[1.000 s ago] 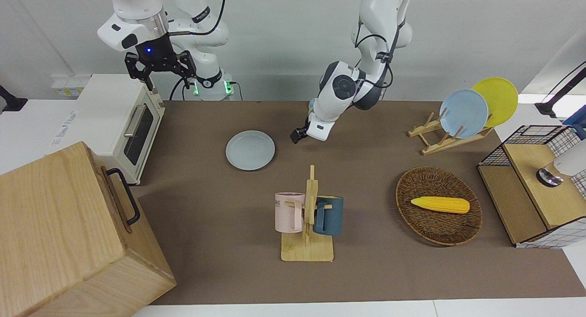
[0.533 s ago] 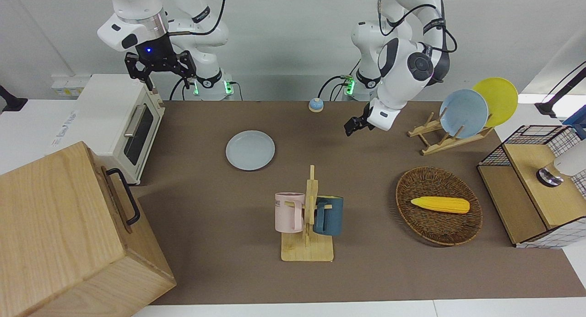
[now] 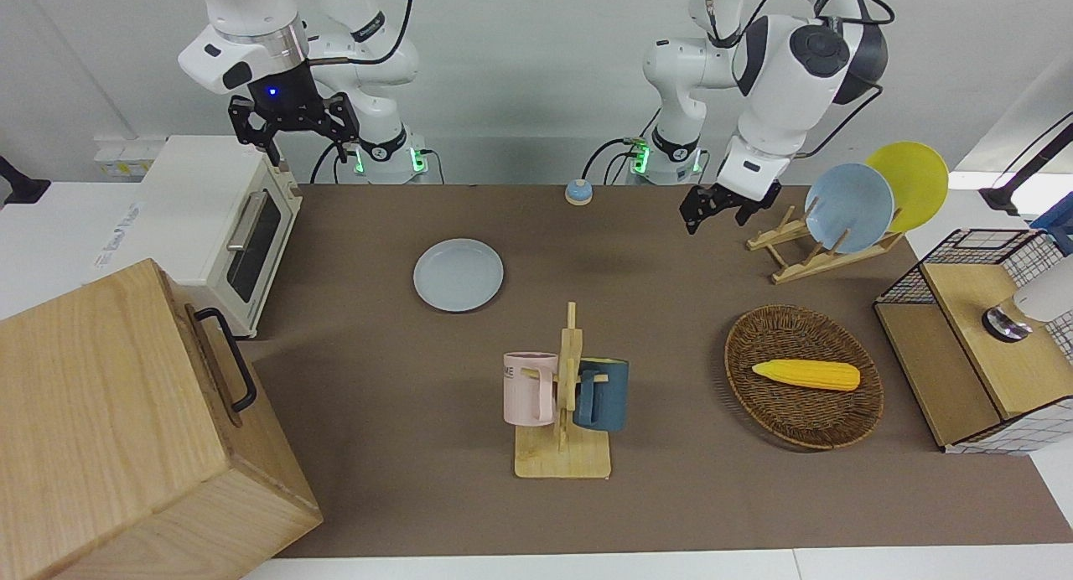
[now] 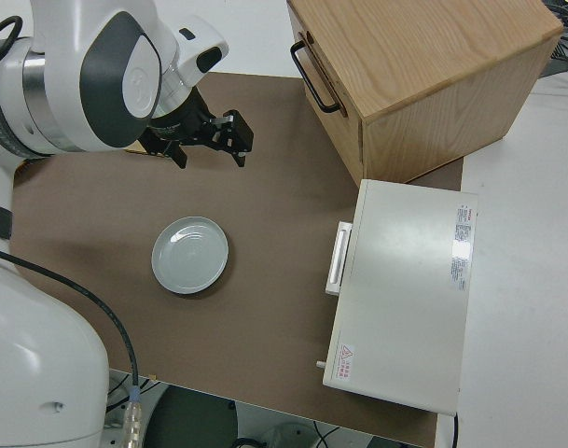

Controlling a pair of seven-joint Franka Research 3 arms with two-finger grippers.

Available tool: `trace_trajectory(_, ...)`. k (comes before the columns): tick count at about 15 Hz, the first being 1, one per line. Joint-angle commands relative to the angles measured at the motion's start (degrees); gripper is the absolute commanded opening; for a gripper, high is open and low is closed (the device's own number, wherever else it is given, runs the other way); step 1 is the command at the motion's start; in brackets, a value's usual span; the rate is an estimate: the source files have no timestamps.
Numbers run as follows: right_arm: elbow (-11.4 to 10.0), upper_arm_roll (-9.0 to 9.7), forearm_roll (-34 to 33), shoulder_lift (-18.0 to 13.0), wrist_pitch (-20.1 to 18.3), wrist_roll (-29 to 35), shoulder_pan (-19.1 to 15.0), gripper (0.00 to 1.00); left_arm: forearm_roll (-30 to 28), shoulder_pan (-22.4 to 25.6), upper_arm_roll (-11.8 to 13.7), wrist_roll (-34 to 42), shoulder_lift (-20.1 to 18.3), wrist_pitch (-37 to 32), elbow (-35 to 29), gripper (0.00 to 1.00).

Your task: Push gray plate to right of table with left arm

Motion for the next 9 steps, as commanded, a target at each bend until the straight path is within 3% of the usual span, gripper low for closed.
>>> trace_trajectory(1,-0.23,0.05,0.14,-0.41,-0.08,-1.13,-0.39,0.996,1.44,-0.51,1.81,2.19,0.23,-5.21,5.64,0.99)
trace_trajectory(9,-0.23,0.05,0.14,-0.41,-0.08,-1.13,-0.39,0.996,1.44,-0.51,1.72,1.49,0.05,-6.28,8.64,0.99)
